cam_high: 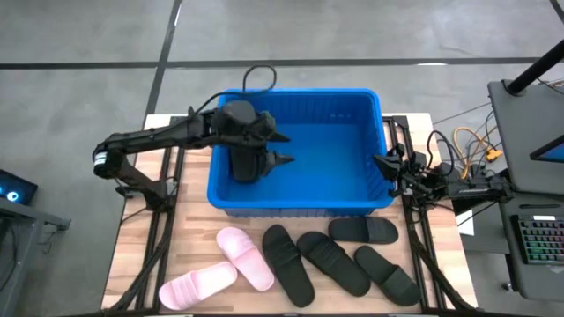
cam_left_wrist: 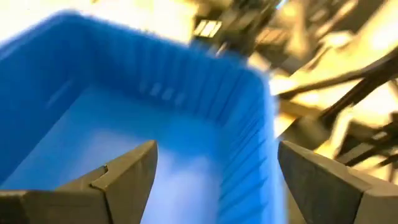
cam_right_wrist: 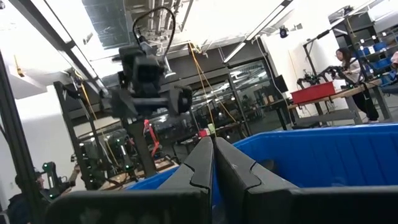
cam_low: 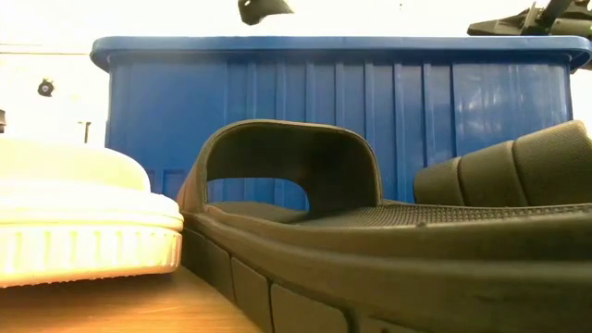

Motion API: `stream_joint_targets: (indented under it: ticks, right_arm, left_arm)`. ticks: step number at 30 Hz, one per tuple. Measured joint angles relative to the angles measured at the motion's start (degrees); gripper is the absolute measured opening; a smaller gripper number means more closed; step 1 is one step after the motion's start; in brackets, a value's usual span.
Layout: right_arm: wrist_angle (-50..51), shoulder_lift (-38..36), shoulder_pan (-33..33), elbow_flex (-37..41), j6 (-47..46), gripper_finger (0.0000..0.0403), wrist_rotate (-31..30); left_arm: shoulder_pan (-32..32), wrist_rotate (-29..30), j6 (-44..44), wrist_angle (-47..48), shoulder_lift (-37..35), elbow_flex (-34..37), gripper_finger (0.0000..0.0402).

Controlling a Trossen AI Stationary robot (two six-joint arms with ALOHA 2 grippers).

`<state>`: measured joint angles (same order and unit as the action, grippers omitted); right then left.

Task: Pick and place slides into bin
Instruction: Put the black slide into the blue bin

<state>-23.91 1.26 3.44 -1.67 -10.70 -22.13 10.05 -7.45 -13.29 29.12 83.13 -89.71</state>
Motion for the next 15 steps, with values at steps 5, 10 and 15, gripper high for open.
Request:
stream_joint_targets:
  ticks: [5,10,15]
  right_arm:
    - [-0.1,0.01,0.0,0.0,0.02,0.0009,0.0]
    - [-0.39,-0.01,0.0,0.02,-0.79,0.0008,-0.02]
    - [-0.7,-0.05,-0.02,0.0,-2.09,0.0008,-0.15]
  left_arm:
    - [-0.98,-5.57,0.1,-14.09,0.03,0.07,0.0317]
    - [-1.38,-6.04,1.72,-19.97,0.04,0.09,0.0317]
    - [-1.56,-6.01,5.07,-19.57,0.07,0.13,0.0313]
